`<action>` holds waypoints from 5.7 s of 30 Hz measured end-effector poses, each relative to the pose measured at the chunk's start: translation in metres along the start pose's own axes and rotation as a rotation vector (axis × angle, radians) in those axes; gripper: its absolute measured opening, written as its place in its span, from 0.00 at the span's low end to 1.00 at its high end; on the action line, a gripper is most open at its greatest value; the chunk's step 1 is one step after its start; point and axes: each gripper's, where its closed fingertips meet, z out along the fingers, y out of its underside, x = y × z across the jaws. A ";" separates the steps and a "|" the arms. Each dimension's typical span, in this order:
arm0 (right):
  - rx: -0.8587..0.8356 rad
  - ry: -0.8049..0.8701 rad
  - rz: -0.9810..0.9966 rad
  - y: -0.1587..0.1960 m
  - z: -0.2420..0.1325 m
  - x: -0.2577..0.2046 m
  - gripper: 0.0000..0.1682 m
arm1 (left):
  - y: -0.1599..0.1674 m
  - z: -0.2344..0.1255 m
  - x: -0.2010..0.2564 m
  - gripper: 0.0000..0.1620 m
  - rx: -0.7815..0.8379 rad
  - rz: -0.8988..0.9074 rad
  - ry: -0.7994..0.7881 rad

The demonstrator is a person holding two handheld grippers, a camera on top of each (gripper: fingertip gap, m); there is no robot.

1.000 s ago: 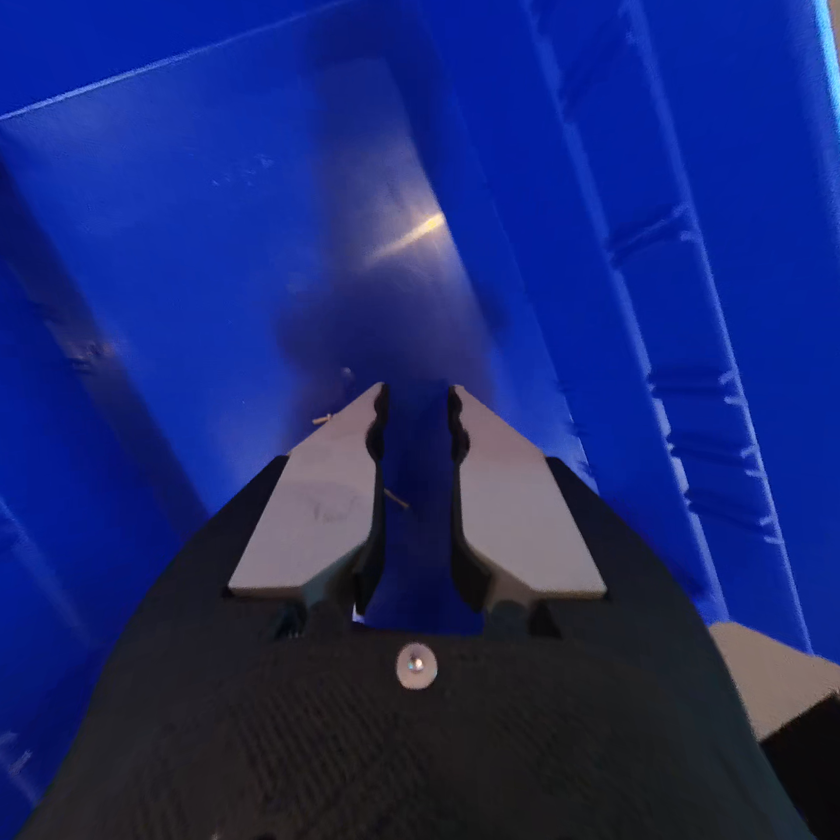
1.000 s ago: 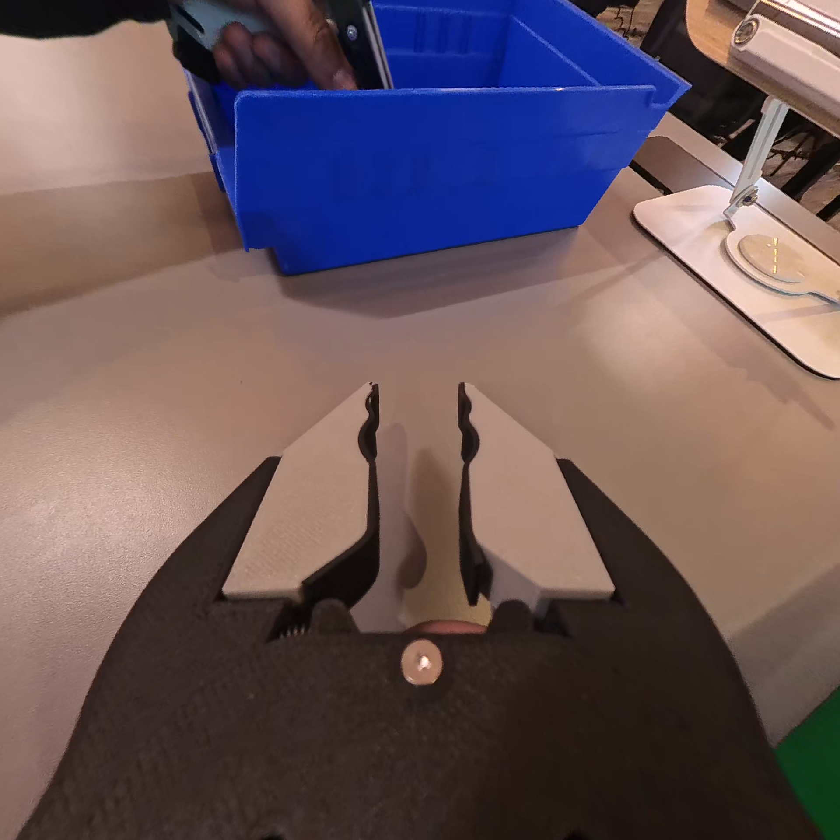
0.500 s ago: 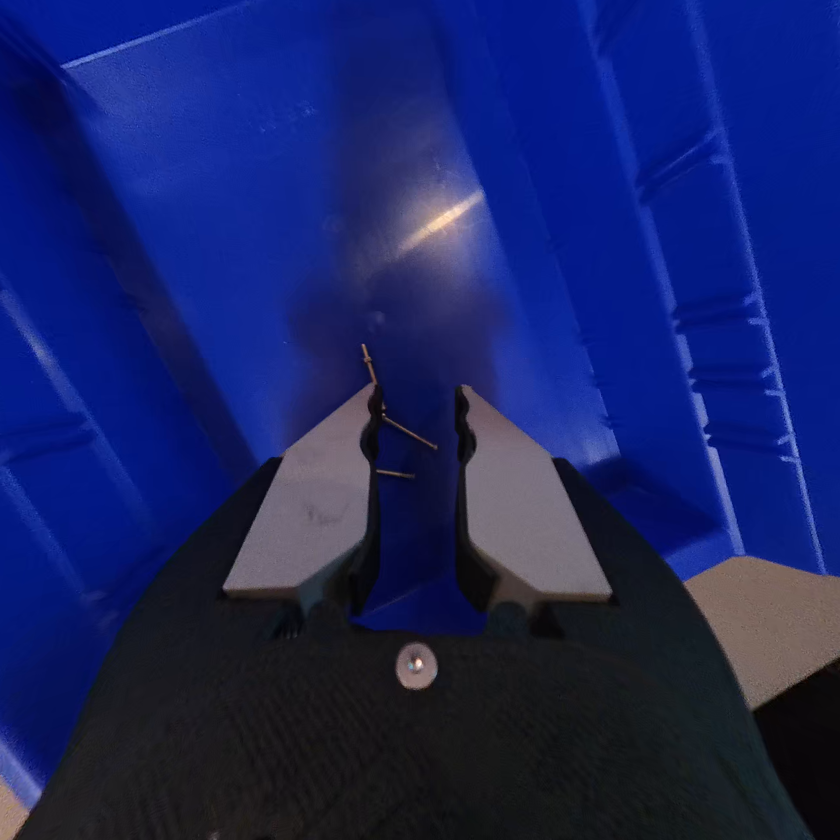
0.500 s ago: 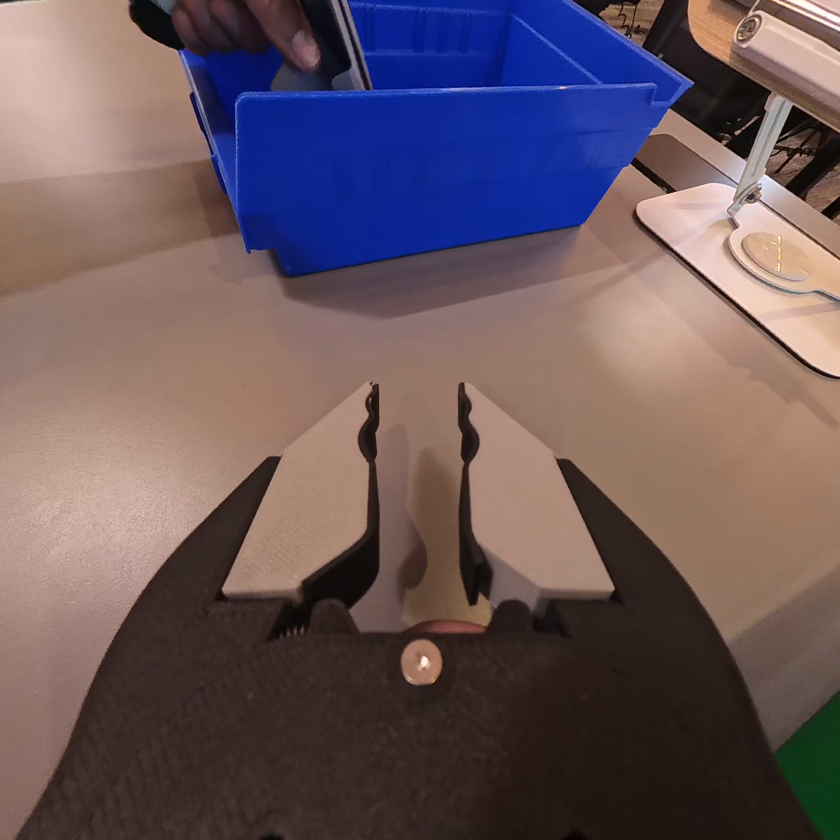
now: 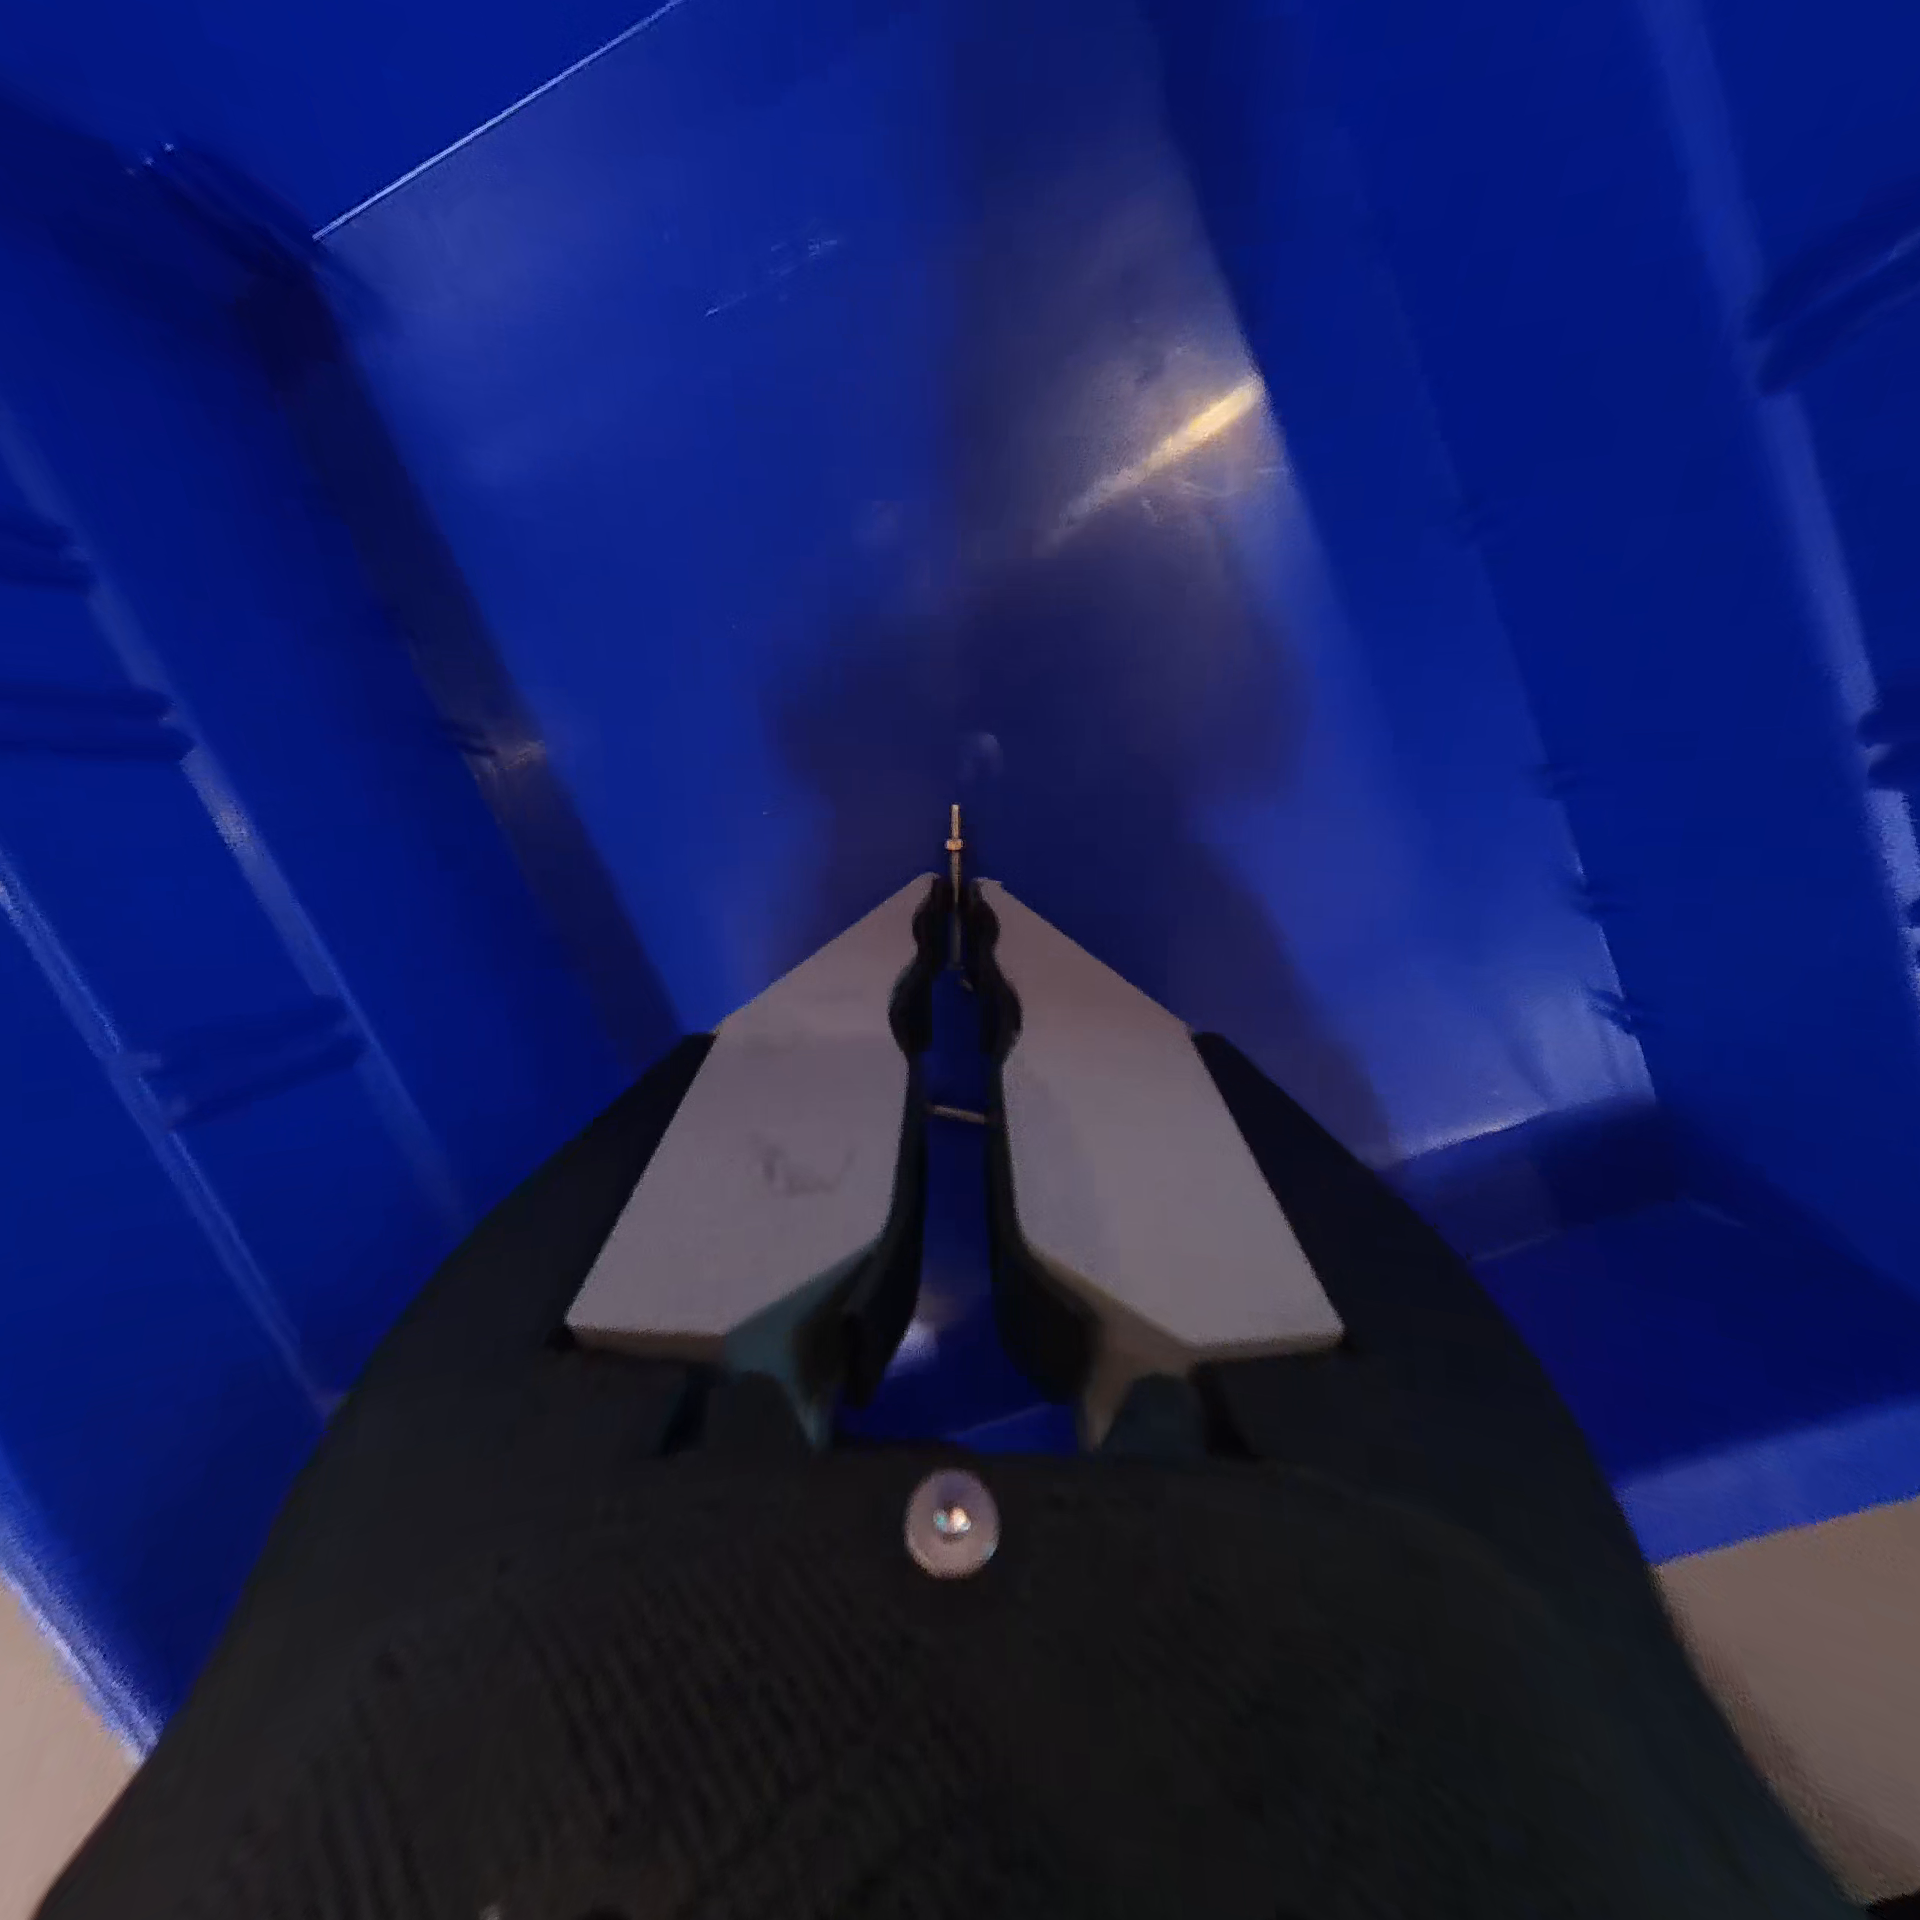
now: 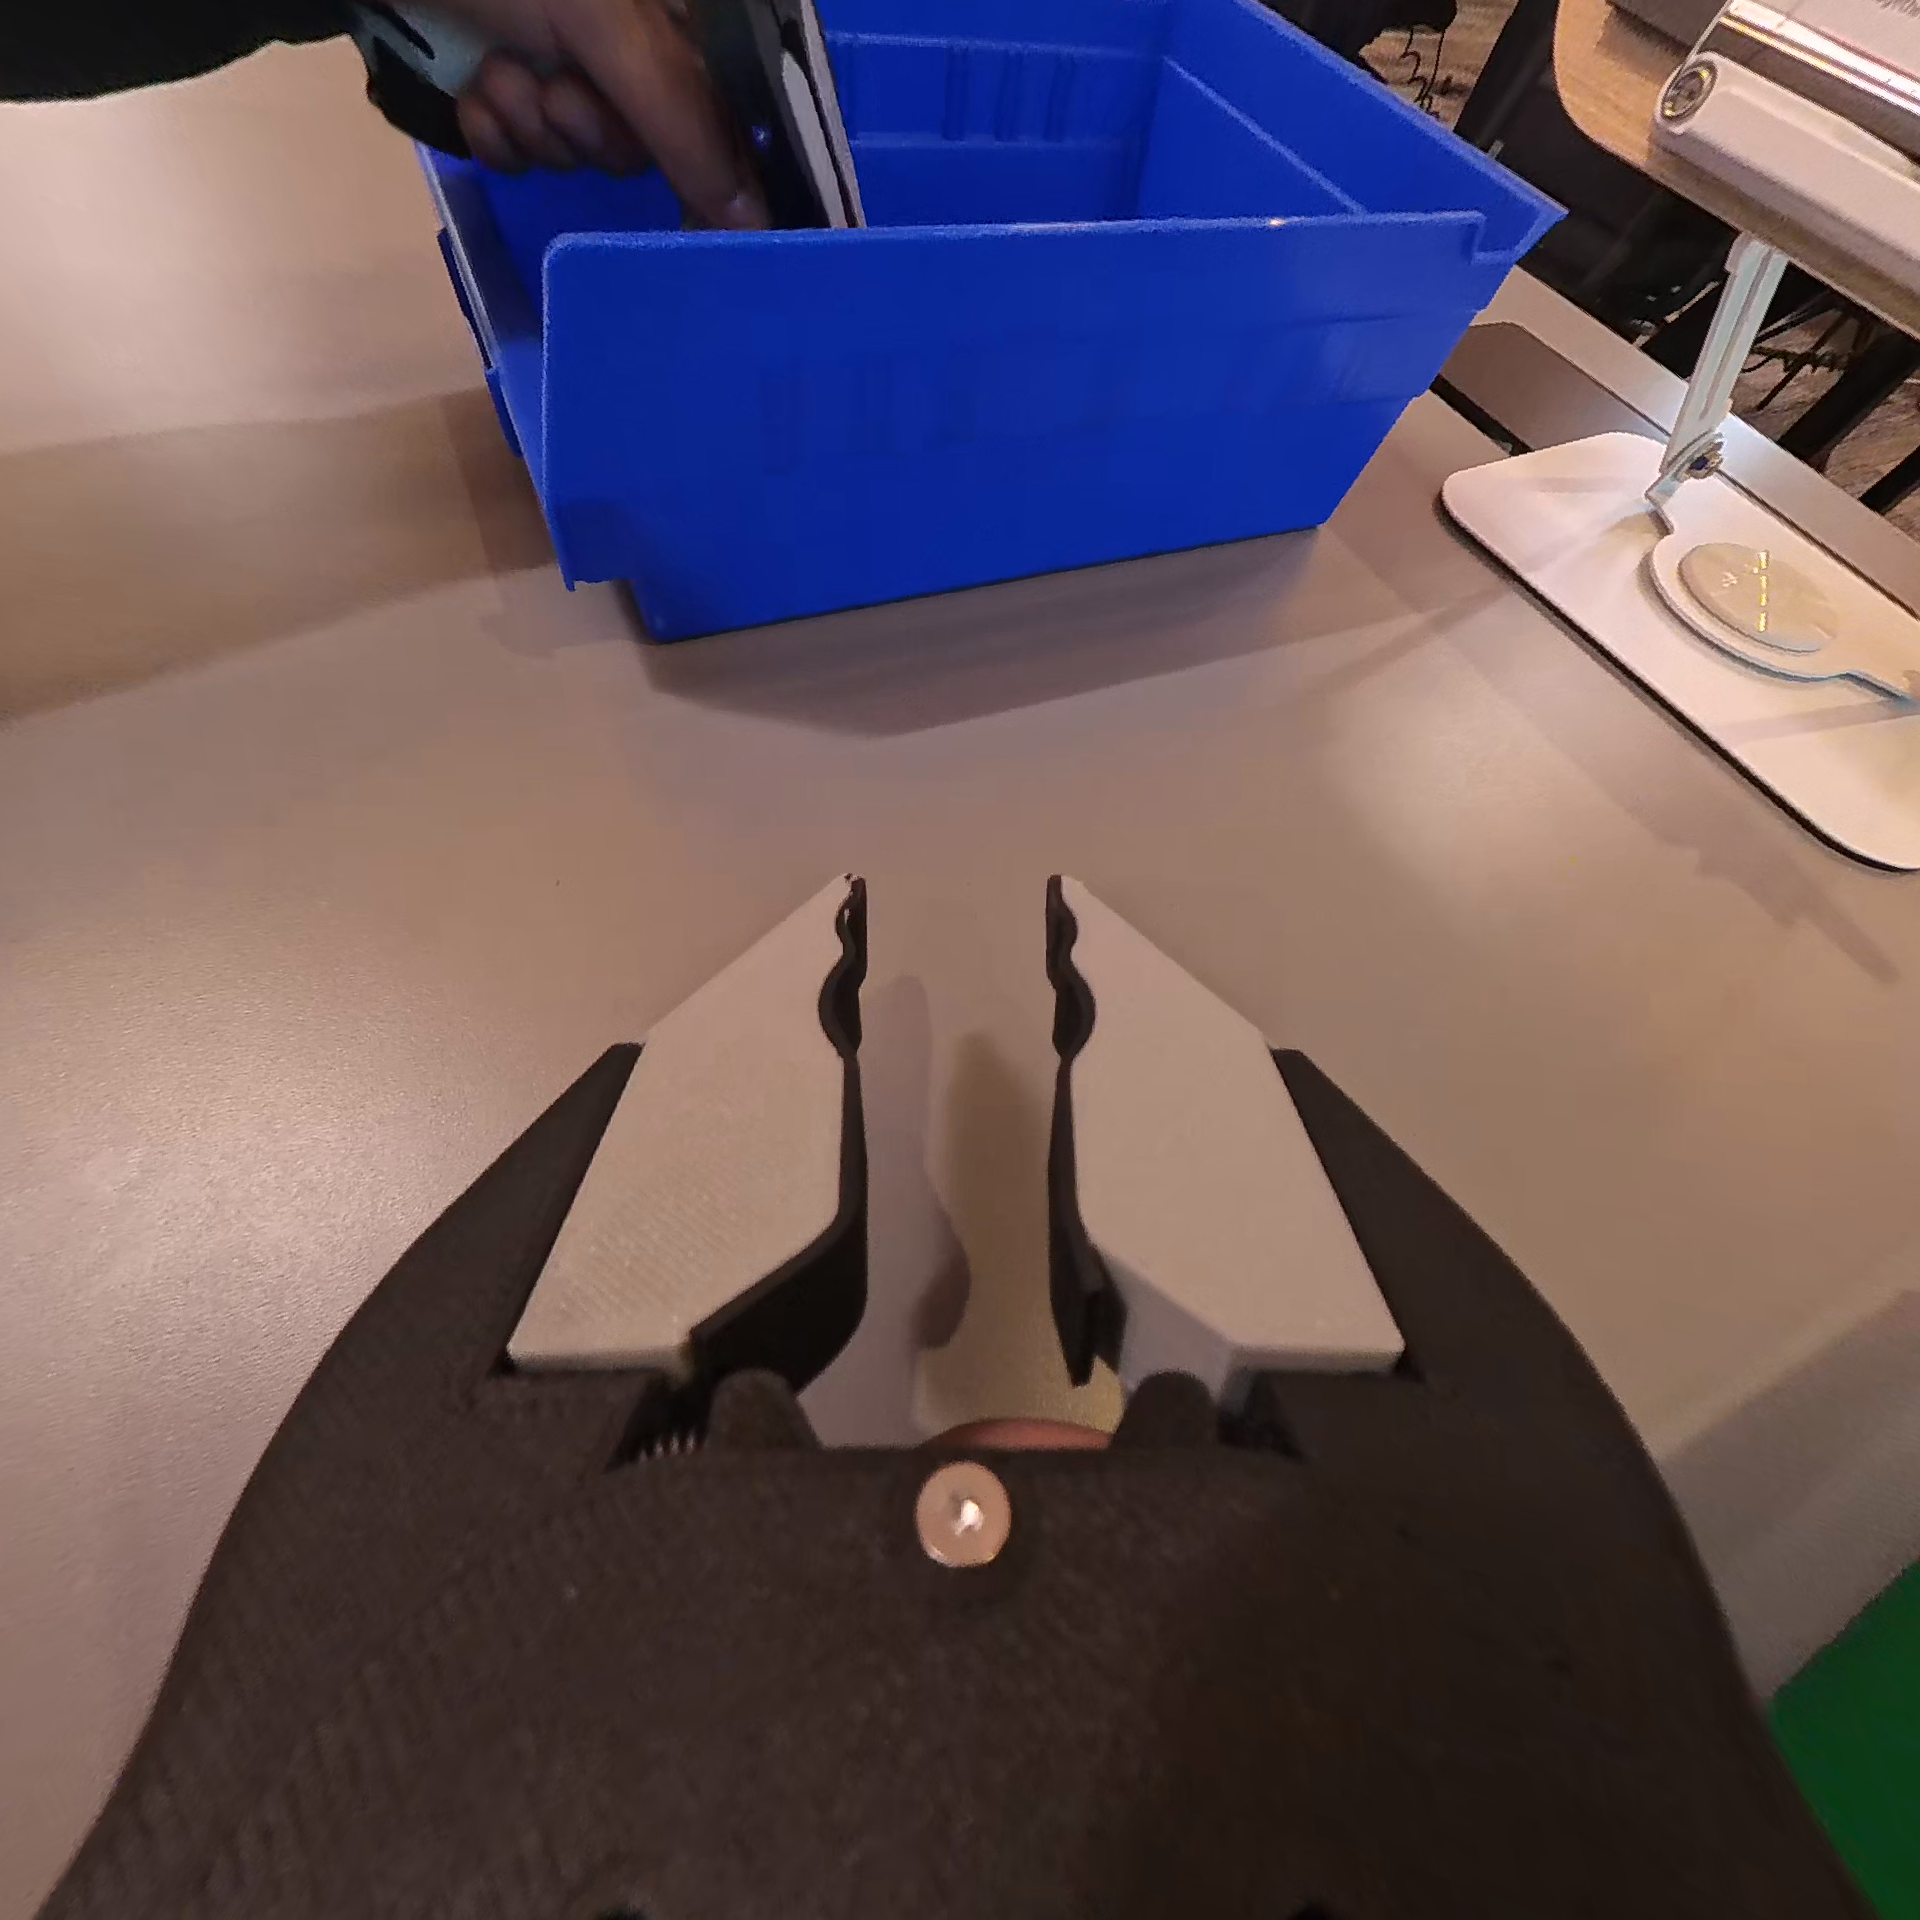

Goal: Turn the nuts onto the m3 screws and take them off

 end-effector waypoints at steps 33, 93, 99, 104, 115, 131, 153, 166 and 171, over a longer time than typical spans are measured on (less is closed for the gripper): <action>0.398 -0.328 0.199 -0.069 -0.054 -0.020 0.17 | -0.040 -0.190 0.198 0.00 1.145 0.033 0.911; 0.370 -0.443 0.289 -0.068 -0.054 -0.031 0.01 | -0.038 -0.131 0.279 0.00 0.972 0.097 0.959; 0.365 -0.447 0.287 -0.067 -0.053 -0.032 0.01 | -0.038 -0.130 0.281 0.00 0.970 0.111 0.952; 0.356 -0.436 0.275 -0.066 -0.052 -0.032 0.01 | -0.038 -0.129 0.281 0.00 0.964 0.106 0.957; 0.353 -0.441 0.281 -0.065 -0.052 -0.033 0.01 | -0.038 -0.130 0.281 0.00 0.971 0.102 0.958; 0.330 -0.422 0.303 -0.059 -0.048 -0.027 0.12 | -0.042 -0.119 0.272 0.00 0.975 0.093 0.852; 0.339 -0.453 0.252 -0.059 -0.044 -0.040 0.16 | -0.044 -0.113 0.277 0.00 1.001 0.171 0.694; 0.358 -0.487 0.281 -0.062 -0.047 -0.040 0.18 | -0.046 -0.116 0.275 0.00 1.025 0.166 0.682; 0.386 -0.452 0.294 -0.064 -0.055 -0.028 0.17 | -0.048 -0.119 0.265 0.00 1.049 0.126 0.676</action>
